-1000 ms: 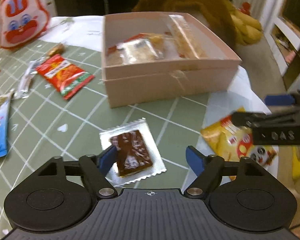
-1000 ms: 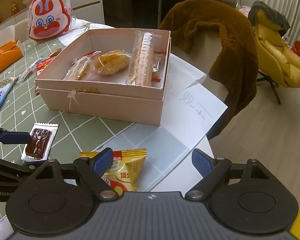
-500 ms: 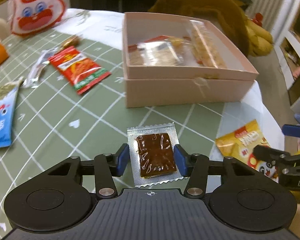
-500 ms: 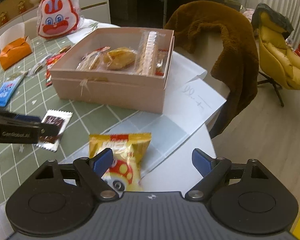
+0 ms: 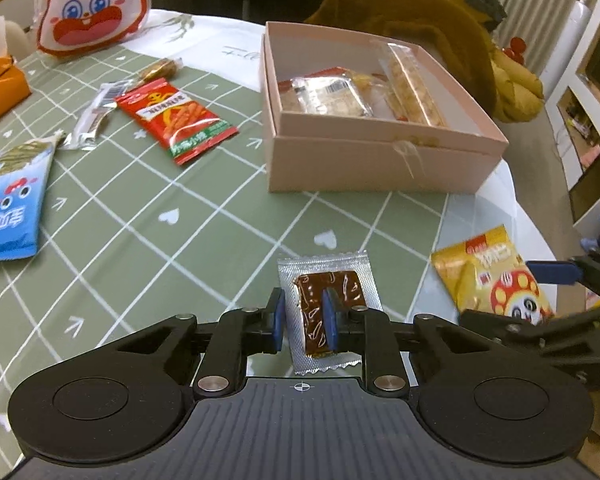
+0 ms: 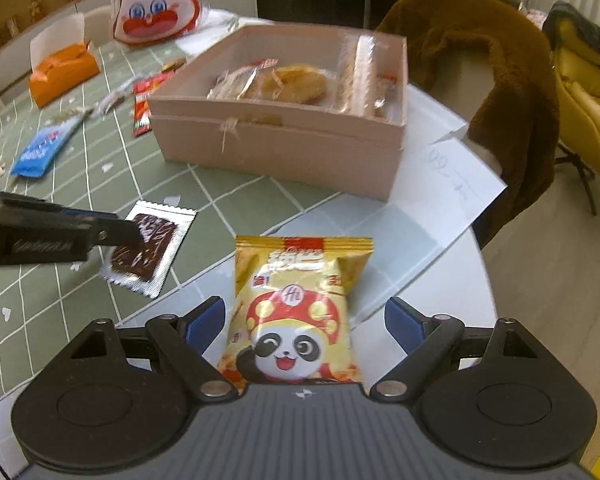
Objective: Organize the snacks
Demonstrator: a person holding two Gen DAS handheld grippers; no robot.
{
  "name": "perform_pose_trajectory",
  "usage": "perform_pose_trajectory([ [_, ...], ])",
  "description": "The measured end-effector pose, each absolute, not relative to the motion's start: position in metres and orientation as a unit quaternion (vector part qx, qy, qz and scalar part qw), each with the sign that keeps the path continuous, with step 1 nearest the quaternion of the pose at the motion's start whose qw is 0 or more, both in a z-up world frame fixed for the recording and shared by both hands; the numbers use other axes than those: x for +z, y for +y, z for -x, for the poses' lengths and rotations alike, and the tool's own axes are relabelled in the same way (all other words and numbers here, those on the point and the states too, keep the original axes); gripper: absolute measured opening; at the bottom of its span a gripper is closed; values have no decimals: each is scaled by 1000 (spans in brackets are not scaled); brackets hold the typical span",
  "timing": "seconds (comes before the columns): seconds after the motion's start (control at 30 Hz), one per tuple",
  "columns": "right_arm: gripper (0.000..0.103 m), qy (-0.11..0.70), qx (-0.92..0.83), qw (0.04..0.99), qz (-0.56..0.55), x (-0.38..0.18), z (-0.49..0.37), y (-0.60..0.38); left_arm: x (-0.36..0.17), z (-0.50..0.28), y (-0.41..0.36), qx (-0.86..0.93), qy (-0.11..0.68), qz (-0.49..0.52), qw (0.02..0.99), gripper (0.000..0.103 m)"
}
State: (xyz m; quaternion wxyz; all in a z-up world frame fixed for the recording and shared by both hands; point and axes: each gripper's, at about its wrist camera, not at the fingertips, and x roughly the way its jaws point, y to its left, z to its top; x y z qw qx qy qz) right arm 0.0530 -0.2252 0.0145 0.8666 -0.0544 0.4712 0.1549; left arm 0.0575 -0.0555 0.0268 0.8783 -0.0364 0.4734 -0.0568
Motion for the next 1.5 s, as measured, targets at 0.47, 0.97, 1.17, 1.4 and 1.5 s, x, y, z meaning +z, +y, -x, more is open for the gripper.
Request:
perform_pose_trajectory([
  [0.47, 92, 454, 125, 880, 72, 21, -53, -229, 30, -55, -91, -72, 483, -31, 872, 30],
  [0.97, 92, 448, 95, 888, 35, 29, -63, -251, 32, -49, -77, -59, 469, 20, 881, 53],
  [1.17, 92, 455, 95, 885, 26, 28, -65, -255, 23, -55, -88, -65, 482, -11, 874, 53],
  [1.4, 92, 467, 114, 877, -3, 25, -61, -250, 22, -58, -86, -68, 472, -7, 879, 45],
  [1.5, 92, 472, 118, 874, 3, 22, -61, -244, 23, -54, -85, -77, 474, -6, 877, 45],
])
